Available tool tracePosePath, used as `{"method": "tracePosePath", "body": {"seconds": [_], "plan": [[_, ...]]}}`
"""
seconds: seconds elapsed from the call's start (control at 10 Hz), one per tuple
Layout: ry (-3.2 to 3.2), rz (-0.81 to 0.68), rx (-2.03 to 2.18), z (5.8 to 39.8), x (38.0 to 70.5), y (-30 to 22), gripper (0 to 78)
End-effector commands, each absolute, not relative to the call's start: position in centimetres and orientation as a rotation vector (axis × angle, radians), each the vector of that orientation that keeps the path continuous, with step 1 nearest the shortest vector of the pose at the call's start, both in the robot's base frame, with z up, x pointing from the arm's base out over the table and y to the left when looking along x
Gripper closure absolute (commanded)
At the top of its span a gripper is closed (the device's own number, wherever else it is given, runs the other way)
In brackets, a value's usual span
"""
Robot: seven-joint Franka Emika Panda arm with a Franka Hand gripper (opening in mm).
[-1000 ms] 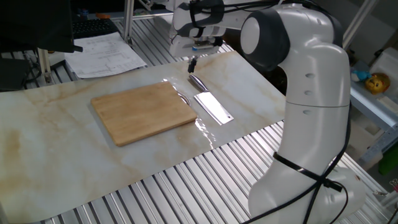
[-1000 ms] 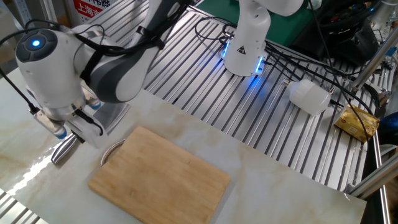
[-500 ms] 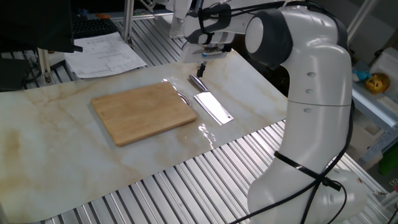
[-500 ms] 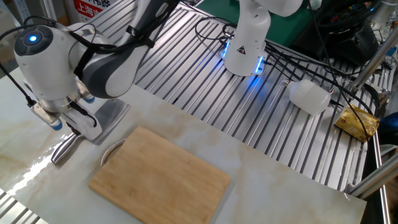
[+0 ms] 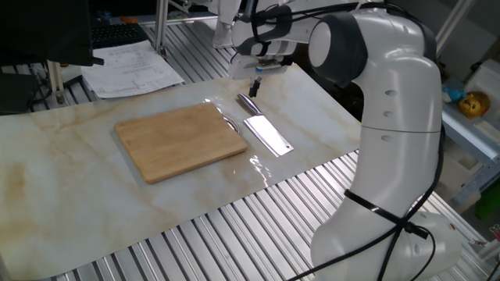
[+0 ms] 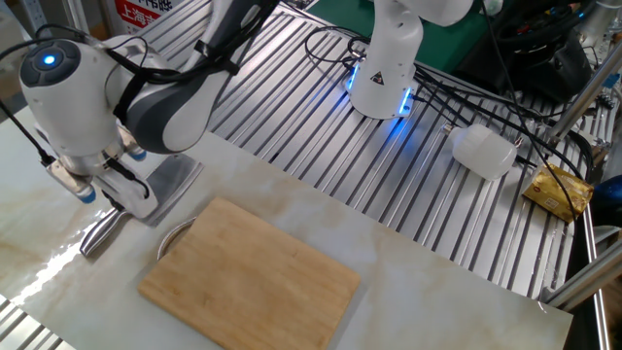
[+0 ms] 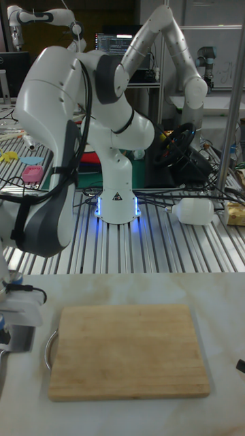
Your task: Put the knife on the cutting board
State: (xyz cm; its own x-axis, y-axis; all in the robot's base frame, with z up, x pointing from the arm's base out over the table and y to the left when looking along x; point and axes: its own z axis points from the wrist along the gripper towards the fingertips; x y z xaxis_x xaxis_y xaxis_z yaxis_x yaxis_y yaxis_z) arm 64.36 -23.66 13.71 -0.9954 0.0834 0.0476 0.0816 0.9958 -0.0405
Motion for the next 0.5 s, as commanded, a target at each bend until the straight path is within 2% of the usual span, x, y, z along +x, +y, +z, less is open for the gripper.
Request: {"method": "tracePosePath", "body": {"seconds": [0.1,0.5], "plan": [[-3.105,0.079,-0.168,13.9,65.1,-20.2,77.6],[-3.112,0.035,-0.072,13.1,66.1,-25.0,77.6]]}}
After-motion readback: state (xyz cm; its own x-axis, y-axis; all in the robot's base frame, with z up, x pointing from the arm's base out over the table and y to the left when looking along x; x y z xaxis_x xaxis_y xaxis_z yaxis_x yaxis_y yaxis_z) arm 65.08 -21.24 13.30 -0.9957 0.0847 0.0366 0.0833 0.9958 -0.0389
